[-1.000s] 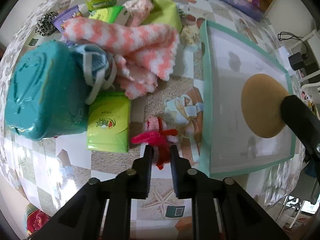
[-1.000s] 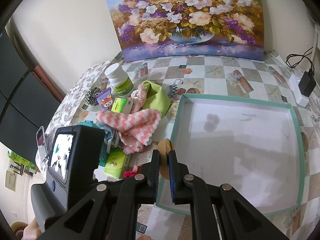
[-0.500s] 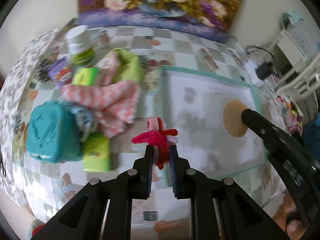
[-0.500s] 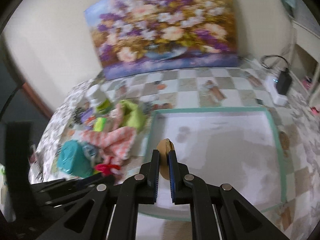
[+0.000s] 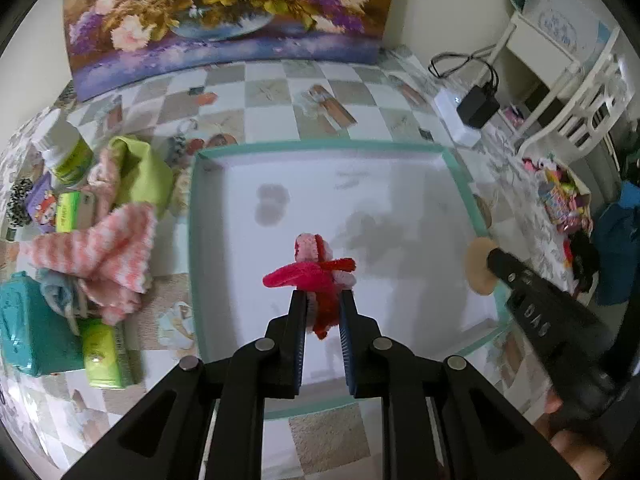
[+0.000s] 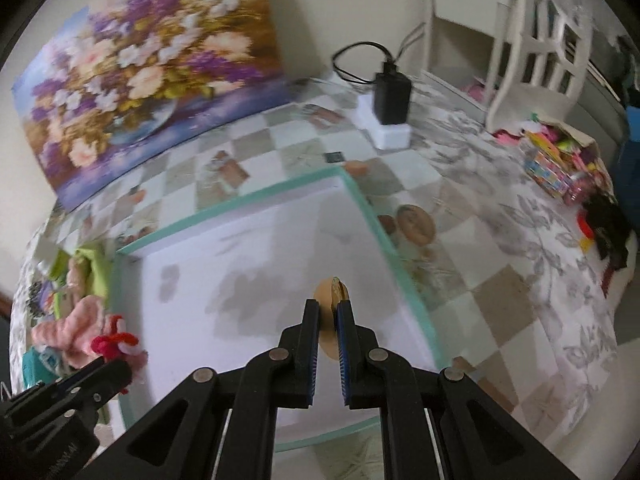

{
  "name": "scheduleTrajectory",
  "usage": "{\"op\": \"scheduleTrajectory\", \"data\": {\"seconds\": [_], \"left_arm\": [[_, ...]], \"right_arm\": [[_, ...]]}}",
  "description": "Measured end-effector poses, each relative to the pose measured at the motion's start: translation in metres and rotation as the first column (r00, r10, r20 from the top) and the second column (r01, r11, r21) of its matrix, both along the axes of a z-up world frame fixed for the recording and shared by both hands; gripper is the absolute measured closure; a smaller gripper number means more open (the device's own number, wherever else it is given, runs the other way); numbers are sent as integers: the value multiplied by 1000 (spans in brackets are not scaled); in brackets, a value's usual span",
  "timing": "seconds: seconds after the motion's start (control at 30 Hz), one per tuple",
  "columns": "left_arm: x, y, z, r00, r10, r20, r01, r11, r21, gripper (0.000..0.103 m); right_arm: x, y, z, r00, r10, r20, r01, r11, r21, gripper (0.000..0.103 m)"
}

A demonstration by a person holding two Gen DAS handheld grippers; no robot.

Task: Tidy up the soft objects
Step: 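Carry the red toy in the left tool and yellow packet in the right tool over the tray, then open the right tool to drop the yellow packet while the left tool releases the red toy in the tray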

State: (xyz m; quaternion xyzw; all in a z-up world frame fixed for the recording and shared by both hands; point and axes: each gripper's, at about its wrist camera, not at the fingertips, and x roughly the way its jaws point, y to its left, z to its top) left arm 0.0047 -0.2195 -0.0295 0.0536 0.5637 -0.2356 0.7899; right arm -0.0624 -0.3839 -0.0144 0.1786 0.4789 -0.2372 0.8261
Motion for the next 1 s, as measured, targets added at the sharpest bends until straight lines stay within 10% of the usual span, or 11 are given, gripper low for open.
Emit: {"op": "scheduleTrajectory", "data": {"seconds": [0.53, 0.7, 1.0], "left_arm": [[-4, 2, -22, 998, 3, -63, -2, 1000, 24, 85], [0, 7, -13, 999, 32, -31, -32, 999, 13, 34], [9, 19, -13, 993, 110, -36, -107, 992, 66, 29]], "right_arm": [[8, 18, -24, 992, 52, -112, -55, 998, -24, 90], [9, 24, -13, 995, 69, -65, -72, 997, -32, 88], [12, 30, -12, 994, 84, -69, -86, 996, -39, 60]]}}
